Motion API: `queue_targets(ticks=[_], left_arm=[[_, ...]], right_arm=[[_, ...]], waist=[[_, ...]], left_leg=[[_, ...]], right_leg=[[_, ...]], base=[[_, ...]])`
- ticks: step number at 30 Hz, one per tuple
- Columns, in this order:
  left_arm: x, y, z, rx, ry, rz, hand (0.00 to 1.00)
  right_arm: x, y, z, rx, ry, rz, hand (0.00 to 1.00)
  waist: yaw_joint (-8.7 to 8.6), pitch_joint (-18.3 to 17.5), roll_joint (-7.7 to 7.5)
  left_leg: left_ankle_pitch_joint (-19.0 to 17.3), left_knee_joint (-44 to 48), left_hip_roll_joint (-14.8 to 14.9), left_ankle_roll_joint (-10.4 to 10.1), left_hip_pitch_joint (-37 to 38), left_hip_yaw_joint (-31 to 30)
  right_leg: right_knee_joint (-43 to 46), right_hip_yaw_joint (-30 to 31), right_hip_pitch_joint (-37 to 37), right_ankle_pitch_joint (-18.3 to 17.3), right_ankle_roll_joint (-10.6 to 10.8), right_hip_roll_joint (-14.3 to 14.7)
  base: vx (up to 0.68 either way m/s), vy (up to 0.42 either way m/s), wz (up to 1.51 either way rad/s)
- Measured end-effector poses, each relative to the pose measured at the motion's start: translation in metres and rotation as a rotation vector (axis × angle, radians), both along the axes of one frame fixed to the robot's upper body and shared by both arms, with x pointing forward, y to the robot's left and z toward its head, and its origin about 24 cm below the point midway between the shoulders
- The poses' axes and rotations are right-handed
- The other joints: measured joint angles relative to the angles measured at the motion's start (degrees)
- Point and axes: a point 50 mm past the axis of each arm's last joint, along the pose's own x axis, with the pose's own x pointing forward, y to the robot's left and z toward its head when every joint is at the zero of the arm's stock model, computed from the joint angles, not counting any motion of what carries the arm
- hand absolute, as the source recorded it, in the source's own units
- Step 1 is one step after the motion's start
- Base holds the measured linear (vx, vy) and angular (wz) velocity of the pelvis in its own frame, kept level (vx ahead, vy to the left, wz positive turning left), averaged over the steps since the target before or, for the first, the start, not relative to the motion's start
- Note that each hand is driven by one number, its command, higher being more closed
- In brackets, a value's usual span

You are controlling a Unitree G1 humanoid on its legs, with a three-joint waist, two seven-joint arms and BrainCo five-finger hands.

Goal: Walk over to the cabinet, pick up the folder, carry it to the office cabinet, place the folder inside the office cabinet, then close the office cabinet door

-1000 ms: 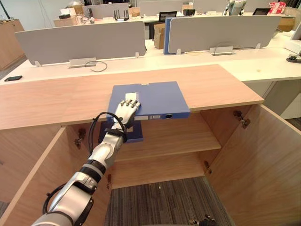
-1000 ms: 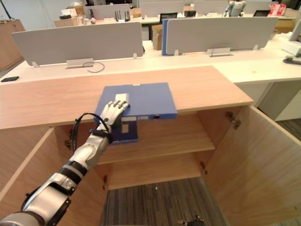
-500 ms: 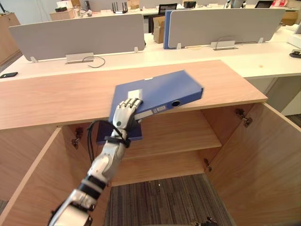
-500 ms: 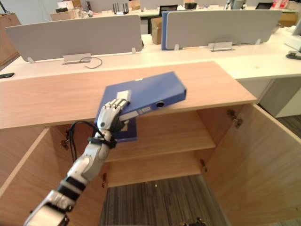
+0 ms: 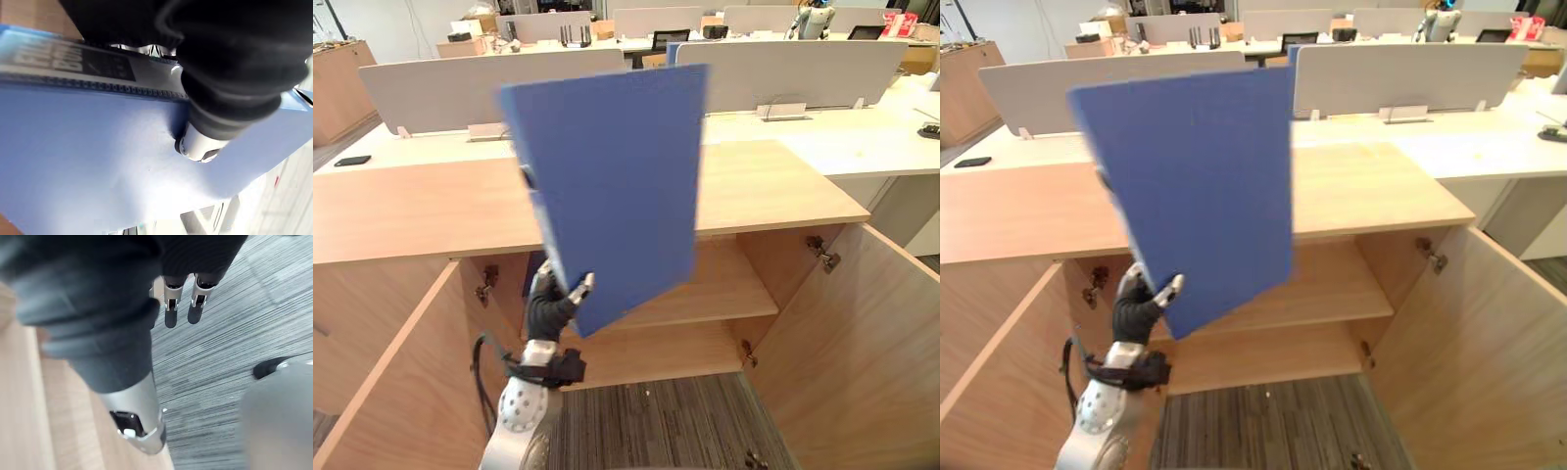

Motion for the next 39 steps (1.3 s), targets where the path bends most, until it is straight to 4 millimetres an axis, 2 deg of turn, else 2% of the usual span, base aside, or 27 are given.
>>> queue_targets(ticks=[1,3,4,6,7,8,9,12,14,16,21,24,26,34,39], left_arm=[[-0.002,0.002,0.0,-0.021,0.007,0.01,1.0],[-0.007,0.008,0.001,-0.066,0.015,0.043,1.0],[-0.008,0.008,0.001,-0.07,0.012,0.045,1.0],[-0.012,0.008,0.003,-0.078,0.003,0.037,1.0],[-0.012,0.007,0.004,-0.079,0.0,0.031,1.0],[-0.012,0.006,0.004,-0.08,-0.004,0.022,1.0],[-0.012,0.006,0.004,-0.08,-0.005,0.019,1.0],[-0.012,0.006,0.004,-0.086,-0.004,0.016,1.0],[-0.011,0.006,0.004,-0.086,-0.003,0.014,1.0],[-0.011,0.006,0.004,-0.078,-0.003,0.006,1.0],[-0.007,0.006,0.005,-0.027,-0.016,-0.002,1.0],[-0.001,0.005,0.005,0.004,-0.024,-0.01,1.0],[0.001,0.005,0.003,0.012,-0.02,-0.015,1.0],[0.005,0.004,0.006,0.032,-0.036,-0.038,1.0],[0.009,-0.008,0.012,0.03,-0.068,-0.113,1.0]], right_arm=[[0.007,0.002,0.005,-0.001,-0.043,0.008,0.0],[0.041,0.011,0.034,0.005,-0.245,0.028,0.0],[0.049,0.011,0.042,0.01,-0.295,0.025,0.0],[0.078,0.011,0.08,0.006,-0.514,0.011,0.0],[0.083,0.01,0.089,0.001,-0.564,0.008,0.0],[0.093,0.009,0.109,-0.014,-0.664,0.001,0.0],[0.097,0.009,0.119,-0.017,-0.714,-0.004,0.0],[0.112,0.008,0.17,-0.015,-0.975,-0.024,0.0],[0.117,0.009,0.187,0.018,-1.071,-0.038,0.0],[0.129,0.013,0.217,0.069,-1.231,-0.03,0.0],[0.161,0.03,0.268,0.135,-1.469,0.105,0.0],[0.174,0.034,0.29,0.154,-1.555,0.18,0.0],[0.185,0.036,0.292,0.164,-1.551,0.231,0.0],[0.217,0.048,0.279,0.241,-1.426,0.365,0.0],[0.238,0.054,0.283,0.239,-1.391,0.41,0.0]], waist=[[0.02,-0.1,0.0],[0.19,-0.5,-0.01],[0.28,-0.5,-0.01],[0.6,-0.6,-0.03],[0.66,-0.6,-0.02],[0.71,-0.7,-0.03],[0.71,-0.6,-0.04],[0.83,-0.7,-0.08],[0.82,-0.6,-0.08],[0.8,-0.6,-0.07],[1.18,-0.7,-0.08],[1.41,-0.7,-0.07],[1.39,-0.6,-0.1],[1.54,-0.3,-0.04],[1.52,0.0,0.04]], left_leg=[[0.0,0.0,0.0,0.0,-0.1,0.0],[0.1,0.2,0.2,-0.1,-0.8,-0.1],[0.1,0.2,0.2,-0.1,-0.9,-0.2],[0.3,0.4,0.3,-0.3,-1.2,-0.3],[0.4,0.4,0.3,-0.5,-1.4,-0.3],[0.4,0.7,0.3,-0.5,-1.7,-0.4],[0.4,0.8,0.3,-0.5,-1.8,-0.4],[0.3,1.1,0.3,-0.5,-1.8,-0.5],[0.3,1.2,0.3,-0.5,-1.8,-0.6],[0.3,1.3,0.2,-0.4,-1.8,-0.9],[0.5,1.4,-0.1,-0.2,-1.8,-2.0],[0.9,1.4,-0.5,0.0,-2.4,-3.3],[1.1,1.4,-0.6,0.2,-2.6,-3.7],[1.4,1.3,-0.8,0.2,-2.9,-4.6],[1.5,1.3,-0.8,0.3,-3.1,-4.9]], right_leg=[[0.0,0.0,-0.1,0.0,0.0,0.1],[0.2,-0.1,-0.7,0.0,0.0,0.3],[0.2,-0.1,-0.8,0.0,0.0,0.3],[0.3,-0.2,-1.1,0.0,0.0,0.4],[0.3,-0.3,-1.2,0.0,0.0,0.4],[0.4,-0.3,-1.5,0.0,0.0,0.4],[0.4,-0.3,-1.5,0.0,0.0,0.4],[0.7,-0.3,-1.5,0.0,0.0,0.4],[0.7,-0.3,-1.5,0.0,0.0,0.4],[0.9,-0.3,-1.5,0.0,0.0,0.4],[1.2,-0.4,-1.5,0.0,0.0,0.4],[1.2,-1.4,-1.5,0.0,-0.1,0.2],[1.2,-1.7,-1.5,0.0,-0.1,0.1],[1.3,-2.1,-1.5,0.1,-0.2,0.1],[1.3,-2.1,-1.5,0.3,-0.4,0.1]], base=[[-0.04,-0.023,0.04],[-0.04,-0.021,0.03],[0.0,0.0,0.0],[0.0,0.0,0.0],[-0.02,-0.012,0.03],[0.0,0.0,0.0],[0.0,0.0,0.0],[0.0,0.0,0.0],[-0.04,-0.002,0.0],[-0.06,-0.001,0.01],[-0.07,0.002,0.04],[-0.05,0.0,0.16],[-0.04,0.004,0.14],[-0.03,0.0,0.05],[-0.03,0.005,0.03]])
